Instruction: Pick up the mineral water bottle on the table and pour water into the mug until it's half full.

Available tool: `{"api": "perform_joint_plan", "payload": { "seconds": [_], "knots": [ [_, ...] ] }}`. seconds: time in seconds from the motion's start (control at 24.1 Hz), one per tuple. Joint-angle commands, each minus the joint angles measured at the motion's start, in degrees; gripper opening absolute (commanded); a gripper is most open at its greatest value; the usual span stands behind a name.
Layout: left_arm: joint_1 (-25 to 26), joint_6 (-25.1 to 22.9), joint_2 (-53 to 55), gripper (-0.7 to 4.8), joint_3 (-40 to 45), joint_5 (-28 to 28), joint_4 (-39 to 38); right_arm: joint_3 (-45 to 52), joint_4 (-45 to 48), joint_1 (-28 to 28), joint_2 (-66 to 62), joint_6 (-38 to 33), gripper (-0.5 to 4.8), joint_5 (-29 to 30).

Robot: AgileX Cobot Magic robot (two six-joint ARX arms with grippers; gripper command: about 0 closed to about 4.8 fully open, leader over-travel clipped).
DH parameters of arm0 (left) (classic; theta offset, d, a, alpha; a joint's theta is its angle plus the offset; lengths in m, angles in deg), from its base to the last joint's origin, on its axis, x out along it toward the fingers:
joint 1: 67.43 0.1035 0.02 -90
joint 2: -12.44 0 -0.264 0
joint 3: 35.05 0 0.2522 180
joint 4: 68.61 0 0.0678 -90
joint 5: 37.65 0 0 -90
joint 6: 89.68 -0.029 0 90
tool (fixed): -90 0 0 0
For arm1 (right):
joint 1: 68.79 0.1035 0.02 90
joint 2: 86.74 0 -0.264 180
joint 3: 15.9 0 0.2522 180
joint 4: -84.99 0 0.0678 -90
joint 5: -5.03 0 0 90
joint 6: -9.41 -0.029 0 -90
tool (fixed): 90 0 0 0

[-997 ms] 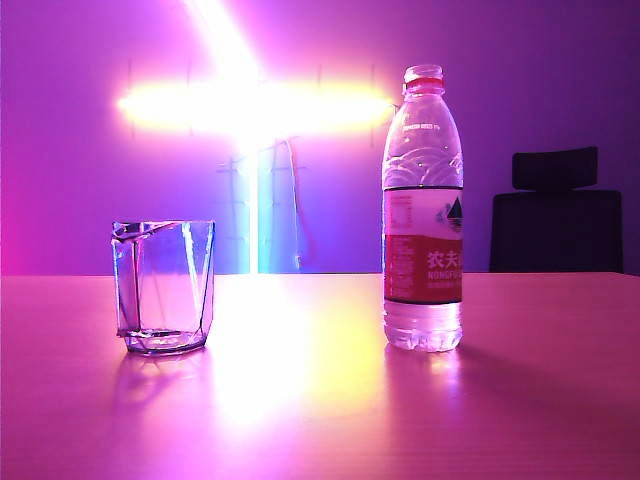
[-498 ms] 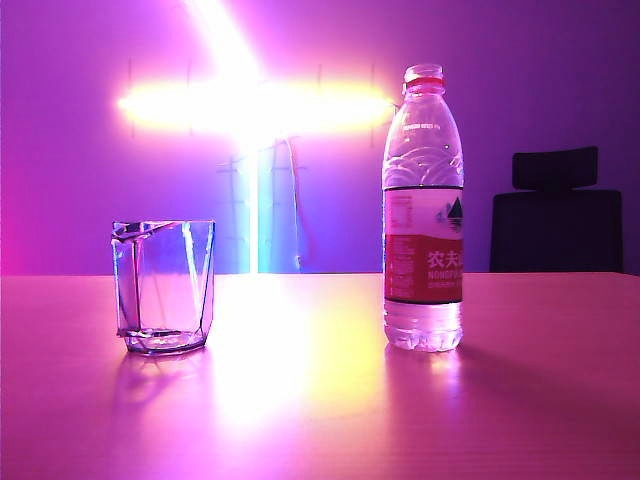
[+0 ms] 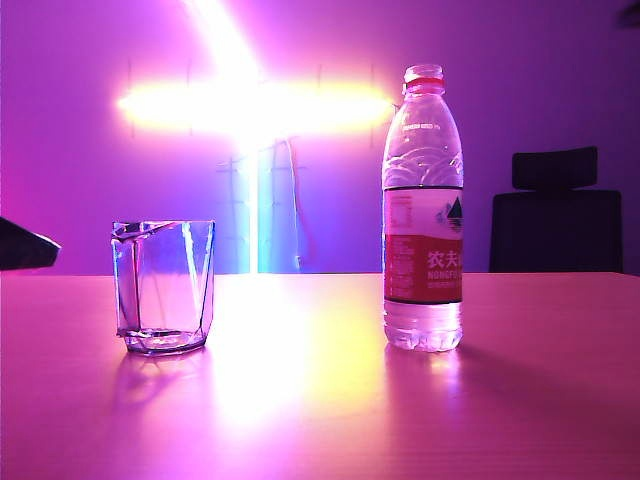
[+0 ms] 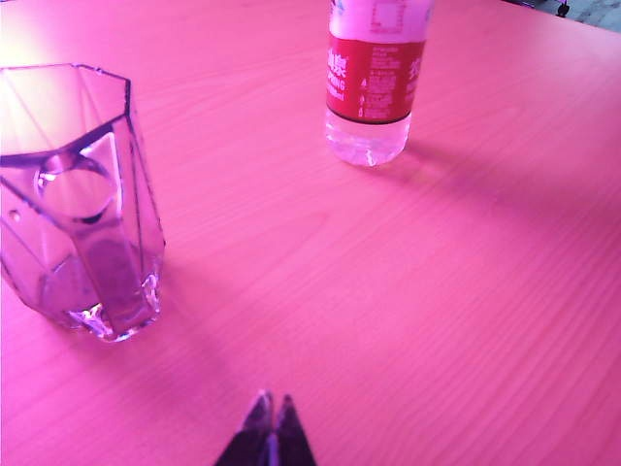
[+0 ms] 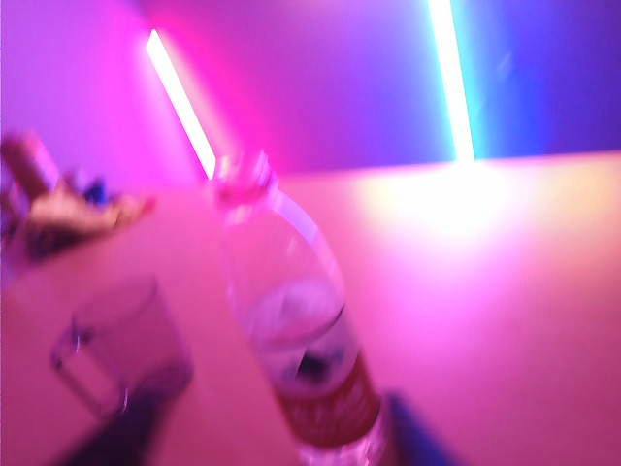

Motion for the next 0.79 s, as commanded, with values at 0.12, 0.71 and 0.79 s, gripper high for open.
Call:
{"api": "perform_joint_plan", "payload": {
  "seconds": [0.12,0.71,0.79],
  "knots": [
    [0.0,0.2,-1.8,-0.02,-0.2,-0.3,0.7,-0.1,11.3,11.7,-18.9,8.8,4.79,-8.6],
    [0.1,0.2,-3.6,-0.02,-0.2,-0.3,0.8,-7.6,69.7,13.9,-81.9,11.5,4.79,-8.9],
    [0.1,0.2,-3.6,-0.02,-0.2,-0.3,0.7,-10.0,69.7,13.9,-84.5,11.5,4.79,-8.4]
  ]
}}
